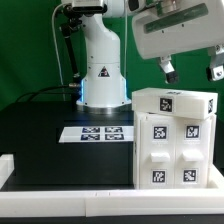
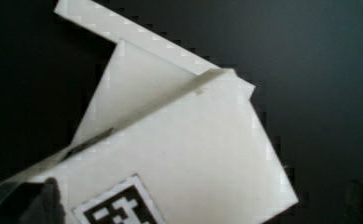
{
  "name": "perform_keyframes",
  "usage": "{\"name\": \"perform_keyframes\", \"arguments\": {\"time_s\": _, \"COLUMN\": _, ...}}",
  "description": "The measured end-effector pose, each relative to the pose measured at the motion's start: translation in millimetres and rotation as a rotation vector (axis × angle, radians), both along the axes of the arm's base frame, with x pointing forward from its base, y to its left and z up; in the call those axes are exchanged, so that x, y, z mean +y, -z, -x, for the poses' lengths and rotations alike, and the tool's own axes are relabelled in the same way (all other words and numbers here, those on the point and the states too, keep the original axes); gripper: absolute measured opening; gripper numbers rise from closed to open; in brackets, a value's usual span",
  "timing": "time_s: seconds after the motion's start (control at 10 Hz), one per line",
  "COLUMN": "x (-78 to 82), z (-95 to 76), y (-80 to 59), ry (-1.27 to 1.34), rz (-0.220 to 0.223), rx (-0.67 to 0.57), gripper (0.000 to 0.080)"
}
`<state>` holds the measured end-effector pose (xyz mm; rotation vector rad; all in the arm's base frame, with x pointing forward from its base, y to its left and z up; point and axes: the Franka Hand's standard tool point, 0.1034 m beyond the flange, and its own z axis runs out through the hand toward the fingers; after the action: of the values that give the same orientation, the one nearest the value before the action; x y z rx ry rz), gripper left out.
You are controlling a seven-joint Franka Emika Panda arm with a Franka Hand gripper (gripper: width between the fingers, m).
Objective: Assemble cabinet
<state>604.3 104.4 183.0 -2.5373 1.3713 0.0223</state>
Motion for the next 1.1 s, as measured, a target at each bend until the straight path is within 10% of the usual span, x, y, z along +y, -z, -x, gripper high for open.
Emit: {"name": "perform_keyframes", "arguments": {"time_s": 1.1, "x": -10.6, "z": 2.4, "y": 2.1, "ry": -1.141, "rz": 0.187, "rx": -0.18, "gripper": 0.0797}}
